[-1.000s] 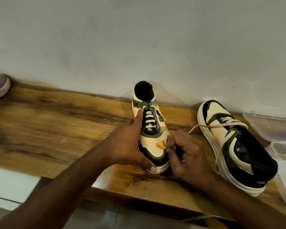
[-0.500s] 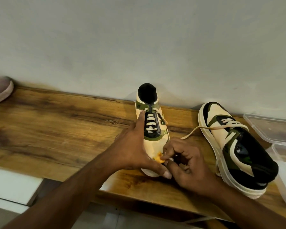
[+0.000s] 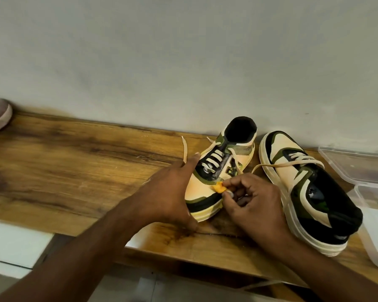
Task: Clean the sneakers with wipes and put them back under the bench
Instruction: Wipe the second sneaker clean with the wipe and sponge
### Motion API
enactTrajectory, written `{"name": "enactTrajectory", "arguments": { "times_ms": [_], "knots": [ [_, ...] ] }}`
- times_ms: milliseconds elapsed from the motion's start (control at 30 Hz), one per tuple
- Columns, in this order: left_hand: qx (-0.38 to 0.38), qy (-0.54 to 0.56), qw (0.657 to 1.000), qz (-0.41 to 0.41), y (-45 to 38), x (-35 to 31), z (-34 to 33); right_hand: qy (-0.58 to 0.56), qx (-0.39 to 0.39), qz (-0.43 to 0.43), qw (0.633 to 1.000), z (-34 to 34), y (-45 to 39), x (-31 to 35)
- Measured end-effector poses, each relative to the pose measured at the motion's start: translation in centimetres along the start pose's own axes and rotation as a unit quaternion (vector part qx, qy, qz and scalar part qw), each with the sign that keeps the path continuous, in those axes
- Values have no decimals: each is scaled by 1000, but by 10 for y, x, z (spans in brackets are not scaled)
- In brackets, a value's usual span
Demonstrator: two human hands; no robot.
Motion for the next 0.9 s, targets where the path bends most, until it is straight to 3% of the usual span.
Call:
{"name": "enactTrajectory", "arguments": {
  "times_ms": [67,200,267,400,500,700,900],
  "knots": [
    [-14,-1,1000,-1,0,-1,1,-1,-1,19,1000,-6,4,14],
    [-22,-4,1000,-7,-1,2,3,-5,75,120,990,-34,17,49],
    [-13,-18,1000,-6,0,2,5,20,82,115,990,-30,12,41],
    [0,-29,1000,7,1,0,6,44,27,54,997,-1,-7,12],
    [-12,-37,999,-2,1,-4,8,59,29,65,996,-15,-1,24],
    [-22,-42,999,-10,0,-2,8,86,134,160,974,-46,18,53],
    [-6,-21,1000,-4,0,1,7,113,49,82,989,-5,-10,13]
  ]
}}
Point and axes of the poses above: each hand's wrist, its own y-axis away from the middle knuckle, its own z-axis out of the back of the hand, x = y × z, the point moved 9 cm from there along -y, towards the middle knuckle, and after that the axes turned 12 degrees about x, right-handed, at the moved point
